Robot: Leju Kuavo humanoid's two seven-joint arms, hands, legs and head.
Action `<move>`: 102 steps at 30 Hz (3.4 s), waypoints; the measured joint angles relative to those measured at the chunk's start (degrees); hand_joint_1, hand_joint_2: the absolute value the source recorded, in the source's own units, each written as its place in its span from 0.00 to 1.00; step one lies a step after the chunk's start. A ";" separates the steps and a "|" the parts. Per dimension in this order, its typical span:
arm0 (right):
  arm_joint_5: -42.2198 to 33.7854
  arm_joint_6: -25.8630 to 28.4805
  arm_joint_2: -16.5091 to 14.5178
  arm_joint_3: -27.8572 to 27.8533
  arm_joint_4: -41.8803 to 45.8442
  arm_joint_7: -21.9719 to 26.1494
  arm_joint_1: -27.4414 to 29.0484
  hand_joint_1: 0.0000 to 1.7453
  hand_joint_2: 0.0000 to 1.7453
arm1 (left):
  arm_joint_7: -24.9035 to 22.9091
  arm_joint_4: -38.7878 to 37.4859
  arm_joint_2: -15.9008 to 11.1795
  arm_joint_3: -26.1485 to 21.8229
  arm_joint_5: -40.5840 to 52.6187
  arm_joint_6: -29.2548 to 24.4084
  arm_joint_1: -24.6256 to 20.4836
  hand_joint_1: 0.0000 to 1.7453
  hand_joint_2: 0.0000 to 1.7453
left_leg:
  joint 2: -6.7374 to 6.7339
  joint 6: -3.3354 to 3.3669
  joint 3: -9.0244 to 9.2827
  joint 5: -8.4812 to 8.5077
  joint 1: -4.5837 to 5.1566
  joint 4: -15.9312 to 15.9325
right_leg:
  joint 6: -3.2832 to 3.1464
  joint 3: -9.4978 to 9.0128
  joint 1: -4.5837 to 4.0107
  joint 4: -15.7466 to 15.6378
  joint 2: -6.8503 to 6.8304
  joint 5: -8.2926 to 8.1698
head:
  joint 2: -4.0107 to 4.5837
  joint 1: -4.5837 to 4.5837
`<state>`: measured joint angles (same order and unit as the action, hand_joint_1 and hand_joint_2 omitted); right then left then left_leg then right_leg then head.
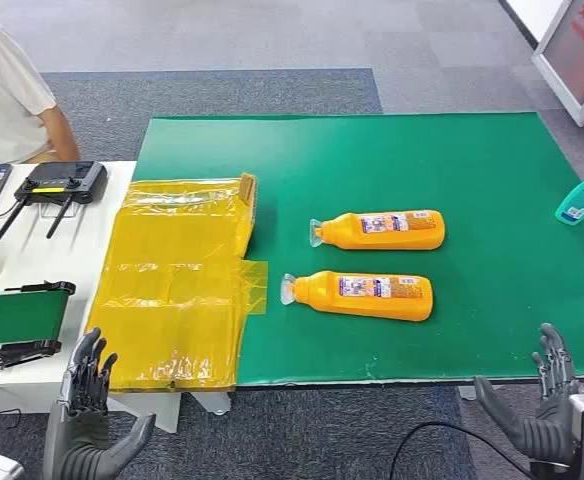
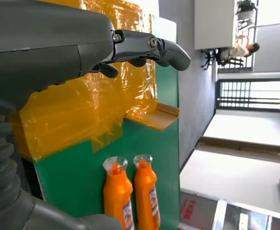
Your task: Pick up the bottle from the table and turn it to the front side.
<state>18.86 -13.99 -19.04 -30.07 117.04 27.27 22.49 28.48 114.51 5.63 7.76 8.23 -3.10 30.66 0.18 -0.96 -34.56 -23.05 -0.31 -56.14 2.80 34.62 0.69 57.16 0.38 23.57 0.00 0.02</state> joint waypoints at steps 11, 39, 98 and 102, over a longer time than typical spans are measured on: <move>3.10 6.68 1.82 7.22 0.02 -3.13 0.44 0.00 1.00 | 0.42 0.13 2.53 -2.97 1.63 1.62 1.25 0.00 1.00 | 0.00 0.00 0.01 0.00 0.00 0.00 | 0.00 -0.01 0.00 0.00 0.00 0.00 | 0.00 0.00; 43.87 20.75 30.79 40.01 -10.54 -27.38 -11.25 0.00 1.00 | -4.65 -4.24 -0.06 -1.89 0.69 11.23 -5.75 0.00 1.00 | 0.00 0.10 0.00 0.17 0.04 -0.01 | 0.07 -0.02 0.04 0.00 0.00 -0.20 | 0.00 0.00; 46.63 4.52 36.22 65.35 -56.57 -30.24 -52.61 0.00 1.00 | -2.14 -15.90 -7.10 8.59 -11.01 17.17 -14.05 0.00 1.00 | 0.01 0.07 -0.11 0.45 0.05 -0.03 | 0.15 0.04 0.05 0.03 -0.01 -0.38 | 0.00 -0.01; 45.59 4.46 35.90 66.66 -58.39 -29.81 -53.62 0.00 1.00 | -2.14 -16.34 -7.24 8.54 -11.24 17.06 -14.07 0.00 1.00 | 0.01 0.07 -0.08 0.44 0.05 -0.03 | 0.15 0.04 0.04 0.03 0.00 -0.38 | 0.00 -0.01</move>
<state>64.45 -9.53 16.86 36.59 58.65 -2.55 -31.13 26.34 98.17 -1.61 16.29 -3.01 13.97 16.59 0.19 -0.89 -34.64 -22.61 -0.26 -56.17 2.95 34.65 0.74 57.19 0.37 23.19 0.00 0.01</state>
